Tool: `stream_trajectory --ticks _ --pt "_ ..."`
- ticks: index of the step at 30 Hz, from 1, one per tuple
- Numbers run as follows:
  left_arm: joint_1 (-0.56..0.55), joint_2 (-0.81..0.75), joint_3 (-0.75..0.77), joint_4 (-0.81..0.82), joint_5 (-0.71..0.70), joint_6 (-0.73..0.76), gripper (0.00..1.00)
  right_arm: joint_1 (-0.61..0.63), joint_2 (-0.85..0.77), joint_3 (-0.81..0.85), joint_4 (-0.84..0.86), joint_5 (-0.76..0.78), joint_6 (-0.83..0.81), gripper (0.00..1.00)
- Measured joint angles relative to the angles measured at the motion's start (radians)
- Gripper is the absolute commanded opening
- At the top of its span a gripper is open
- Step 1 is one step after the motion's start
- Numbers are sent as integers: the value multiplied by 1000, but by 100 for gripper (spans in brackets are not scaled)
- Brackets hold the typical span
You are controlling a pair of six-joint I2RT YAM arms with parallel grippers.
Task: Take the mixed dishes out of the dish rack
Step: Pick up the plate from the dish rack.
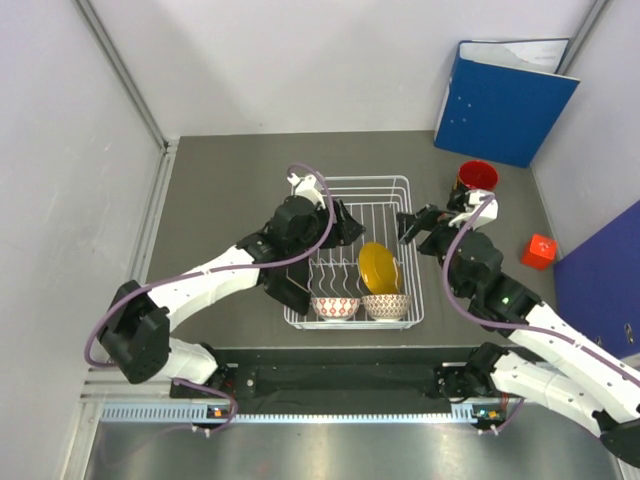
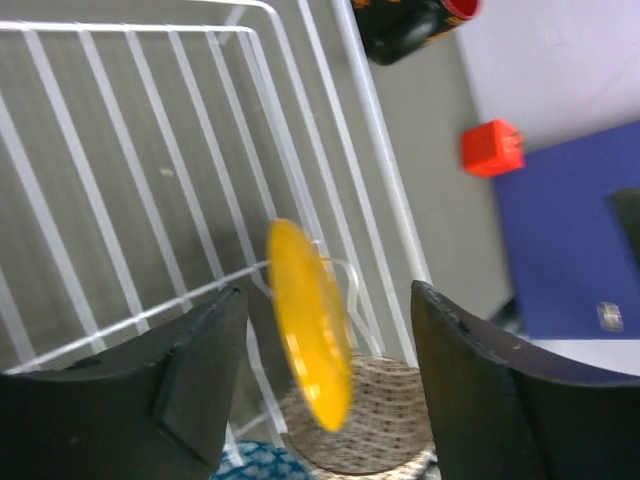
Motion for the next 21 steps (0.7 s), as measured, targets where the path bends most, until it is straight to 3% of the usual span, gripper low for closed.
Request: stream_trajectory --ticks 9,21 --pt "-13 42 -34 79 79 -123 62 0 18 -18 0 0 8 94" --pt "-55 100 -47 84 127 -178 59 0 59 -18 17 -2 8 94"
